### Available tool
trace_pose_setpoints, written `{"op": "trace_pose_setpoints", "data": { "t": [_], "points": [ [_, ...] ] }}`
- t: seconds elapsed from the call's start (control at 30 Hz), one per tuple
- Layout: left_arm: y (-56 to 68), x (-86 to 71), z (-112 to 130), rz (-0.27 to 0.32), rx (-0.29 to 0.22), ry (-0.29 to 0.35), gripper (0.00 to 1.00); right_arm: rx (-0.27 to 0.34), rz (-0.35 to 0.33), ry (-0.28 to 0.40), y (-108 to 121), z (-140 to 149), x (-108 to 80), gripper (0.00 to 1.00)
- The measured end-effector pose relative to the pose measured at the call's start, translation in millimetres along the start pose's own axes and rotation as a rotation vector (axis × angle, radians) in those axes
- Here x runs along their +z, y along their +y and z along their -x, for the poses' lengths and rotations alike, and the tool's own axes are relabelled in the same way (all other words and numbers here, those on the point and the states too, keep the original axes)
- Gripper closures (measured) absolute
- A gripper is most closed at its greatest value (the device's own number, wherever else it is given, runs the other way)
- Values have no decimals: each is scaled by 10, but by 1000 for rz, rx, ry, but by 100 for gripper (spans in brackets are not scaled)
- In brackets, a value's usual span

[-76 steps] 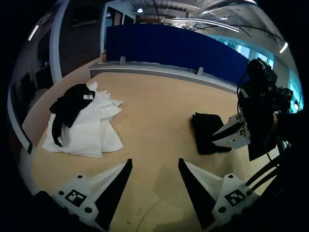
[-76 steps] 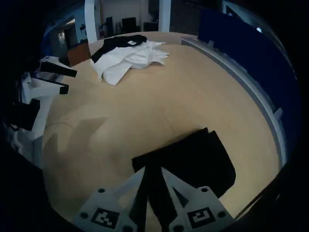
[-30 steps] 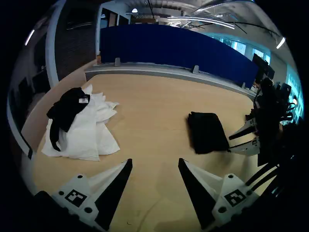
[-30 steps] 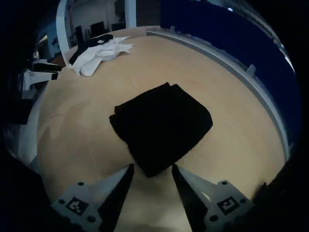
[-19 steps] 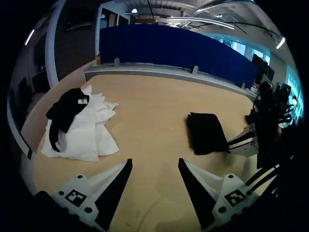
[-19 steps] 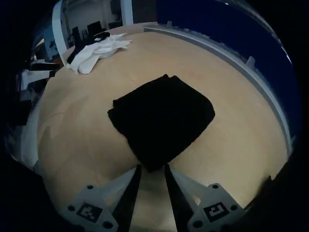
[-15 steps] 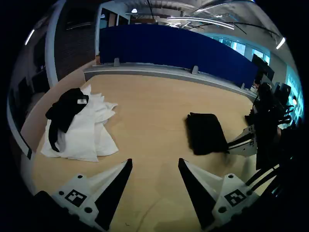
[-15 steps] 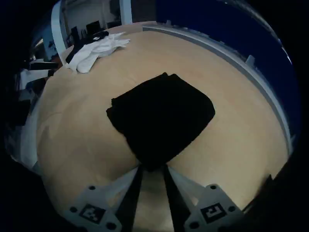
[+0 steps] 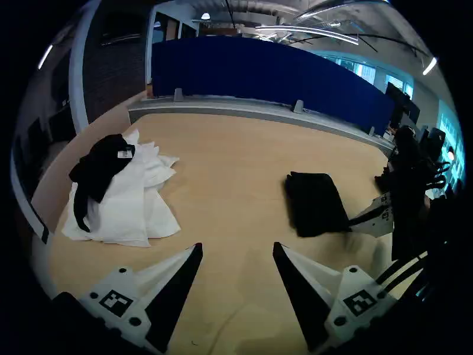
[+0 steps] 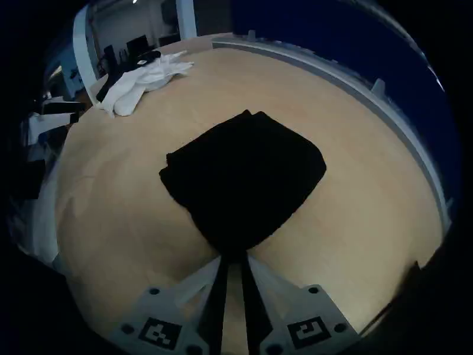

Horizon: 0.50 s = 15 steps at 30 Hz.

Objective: Fold towel

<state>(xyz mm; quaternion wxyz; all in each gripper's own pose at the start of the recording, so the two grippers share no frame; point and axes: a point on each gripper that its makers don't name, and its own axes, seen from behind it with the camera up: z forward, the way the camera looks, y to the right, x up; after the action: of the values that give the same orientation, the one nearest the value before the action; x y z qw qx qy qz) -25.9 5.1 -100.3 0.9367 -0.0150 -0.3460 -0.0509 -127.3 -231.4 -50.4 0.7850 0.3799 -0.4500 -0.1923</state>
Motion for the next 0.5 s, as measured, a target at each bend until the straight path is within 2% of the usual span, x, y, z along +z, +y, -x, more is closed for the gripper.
{"op": "trace_pose_setpoints", "data": {
  "t": [0.1, 0.2, 0.5],
  "points": [
    [13, 6, -4, 2, 4, 0, 12, -5, 0, 3, 2, -13, 2, 87],
    [20, 5, -13, 2, 7, 0, 12, -6, 1, 6, 9, -31, -8, 94],
    [41, 16, -48, 6, 11, 2, 12, -10, 11, 23, 60, -73, -48, 95]
  ]
}}
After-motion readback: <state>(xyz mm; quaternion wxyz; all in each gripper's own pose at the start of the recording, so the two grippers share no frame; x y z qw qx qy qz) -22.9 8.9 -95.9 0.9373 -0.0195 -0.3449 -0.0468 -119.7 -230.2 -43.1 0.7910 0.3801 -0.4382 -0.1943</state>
